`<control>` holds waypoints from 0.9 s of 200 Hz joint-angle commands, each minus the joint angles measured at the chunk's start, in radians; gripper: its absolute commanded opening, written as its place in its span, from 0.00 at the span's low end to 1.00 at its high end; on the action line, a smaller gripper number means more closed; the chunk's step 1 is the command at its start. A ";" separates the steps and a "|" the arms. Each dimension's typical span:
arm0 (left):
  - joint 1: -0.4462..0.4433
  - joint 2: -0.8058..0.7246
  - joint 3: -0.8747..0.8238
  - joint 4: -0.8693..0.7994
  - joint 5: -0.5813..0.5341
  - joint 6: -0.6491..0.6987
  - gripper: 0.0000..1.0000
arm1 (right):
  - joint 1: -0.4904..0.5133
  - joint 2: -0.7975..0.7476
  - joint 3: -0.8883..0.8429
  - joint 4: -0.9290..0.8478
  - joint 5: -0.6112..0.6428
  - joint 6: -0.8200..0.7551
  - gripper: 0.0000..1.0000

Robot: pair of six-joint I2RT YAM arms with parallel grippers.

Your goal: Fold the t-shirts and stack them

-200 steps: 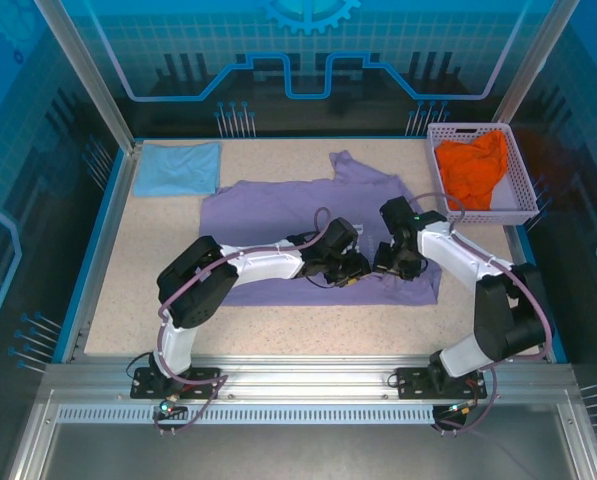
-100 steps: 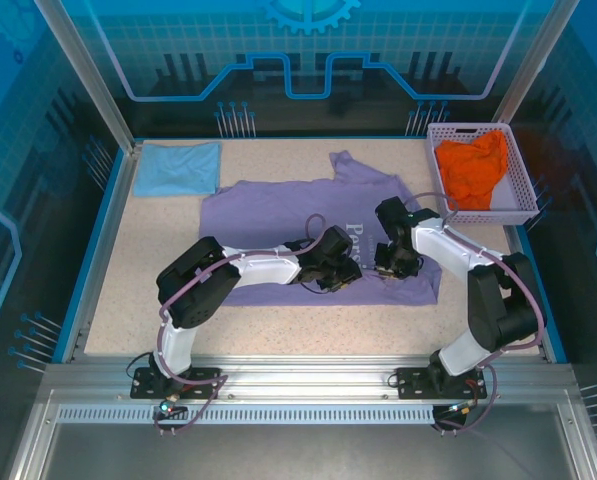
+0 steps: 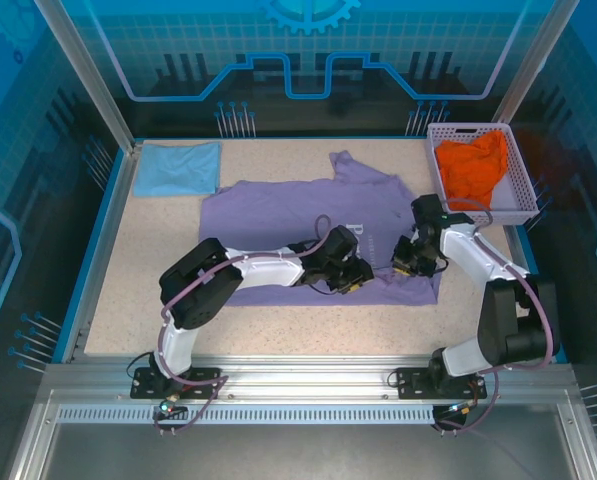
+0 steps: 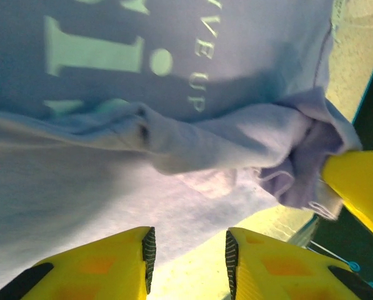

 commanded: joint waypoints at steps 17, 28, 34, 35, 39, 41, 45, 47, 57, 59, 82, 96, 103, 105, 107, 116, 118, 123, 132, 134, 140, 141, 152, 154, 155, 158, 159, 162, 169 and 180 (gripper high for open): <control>-0.025 0.045 0.054 -0.017 0.018 -0.038 0.37 | -0.079 -0.016 -0.043 0.036 -0.105 -0.023 0.09; -0.031 0.051 0.072 -0.047 -0.006 -0.033 0.38 | -0.095 -0.017 -0.064 0.049 -0.121 -0.023 0.09; -0.034 0.054 0.080 -0.055 -0.011 -0.038 0.37 | -0.100 -0.015 -0.072 0.055 -0.129 -0.023 0.09; -0.035 0.055 0.081 -0.057 -0.012 -0.039 0.37 | -0.101 -0.015 -0.072 0.056 -0.130 -0.023 0.09; -0.036 0.057 0.085 -0.063 -0.017 -0.042 0.37 | -0.104 -0.013 -0.073 0.058 -0.133 -0.024 0.09; -0.037 0.057 0.087 -0.064 -0.019 -0.043 0.37 | -0.104 -0.012 -0.074 0.059 -0.136 -0.024 0.08; -0.039 0.059 0.091 -0.070 -0.025 -0.046 0.37 | -0.106 -0.010 -0.074 0.060 -0.137 -0.024 0.09; -0.040 0.061 0.094 -0.073 -0.029 -0.048 0.37 | -0.106 -0.009 -0.074 0.061 -0.138 -0.025 0.09; -0.044 0.065 0.105 -0.088 -0.047 -0.059 0.37 | -0.110 -0.005 -0.077 0.067 -0.141 -0.026 0.09; -0.044 0.066 0.108 -0.091 -0.050 -0.061 0.37 | -0.110 -0.004 -0.078 0.069 -0.143 -0.026 0.08; -0.057 0.082 0.140 -0.124 -0.078 -0.090 0.36 | -0.127 0.002 -0.096 0.091 -0.164 -0.024 0.09; -0.067 0.094 0.167 -0.158 -0.102 -0.102 0.36 | -0.137 0.006 -0.108 0.106 -0.176 -0.021 0.09; -0.072 0.102 0.184 -0.178 -0.113 -0.106 0.36 | -0.140 0.009 -0.110 0.111 -0.179 -0.020 0.09; -0.073 0.104 0.189 -0.182 -0.116 -0.107 0.36 | -0.140 0.008 -0.112 0.112 -0.180 -0.020 0.08; -0.074 0.107 0.193 -0.187 -0.118 -0.107 0.35 | -0.141 0.009 -0.113 0.112 -0.179 -0.020 0.09; -0.079 0.117 0.213 -0.204 -0.126 -0.111 0.34 | -0.147 0.010 -0.115 0.114 -0.178 -0.020 0.09; -0.081 0.121 0.217 -0.206 -0.128 -0.111 0.34 | -0.149 0.010 -0.115 0.113 -0.180 -0.020 0.09; -0.084 0.126 0.225 -0.213 -0.131 -0.114 0.33 | -0.152 0.009 -0.117 0.114 -0.178 -0.020 0.09; -0.089 0.134 0.241 -0.230 -0.141 -0.116 0.32 | -0.157 0.005 -0.119 0.117 -0.179 -0.016 0.08; -0.091 0.136 0.245 -0.235 -0.144 -0.116 0.32 | -0.158 0.004 -0.119 0.118 -0.178 -0.015 0.09; -0.095 0.141 0.255 -0.249 -0.152 -0.118 0.31 | -0.161 -0.001 -0.123 0.120 -0.178 -0.012 0.09; -0.095 0.141 0.257 -0.250 -0.154 -0.118 0.31 | -0.162 -0.001 -0.124 0.121 -0.177 -0.012 0.09; -0.100 0.148 0.264 -0.264 -0.168 -0.123 0.30 | -0.165 -0.007 -0.129 0.123 -0.175 -0.009 0.09; -0.100 0.148 0.264 -0.264 -0.170 -0.123 0.30 | -0.165 -0.008 -0.129 0.123 -0.175 -0.009 0.09; -0.100 0.148 0.265 -0.265 -0.171 -0.124 0.30 | -0.166 -0.009 -0.129 0.123 -0.174 -0.009 0.09; -0.102 0.150 0.265 -0.267 -0.175 -0.125 0.29 | -0.168 -0.010 -0.129 0.123 -0.172 -0.010 0.09; -0.101 0.150 0.265 -0.269 -0.177 -0.126 0.29 | -0.168 -0.010 -0.129 0.123 -0.174 -0.009 0.09; -0.103 0.151 0.268 -0.272 -0.182 -0.129 0.29 | -0.169 -0.010 -0.131 0.125 -0.174 -0.009 0.09; -0.104 0.154 0.273 -0.283 -0.193 -0.131 0.29 | -0.171 -0.010 -0.133 0.126 -0.176 -0.009 0.09; -0.104 0.162 0.280 -0.288 -0.200 -0.137 0.29 | -0.174 -0.009 -0.134 0.129 -0.178 -0.010 0.09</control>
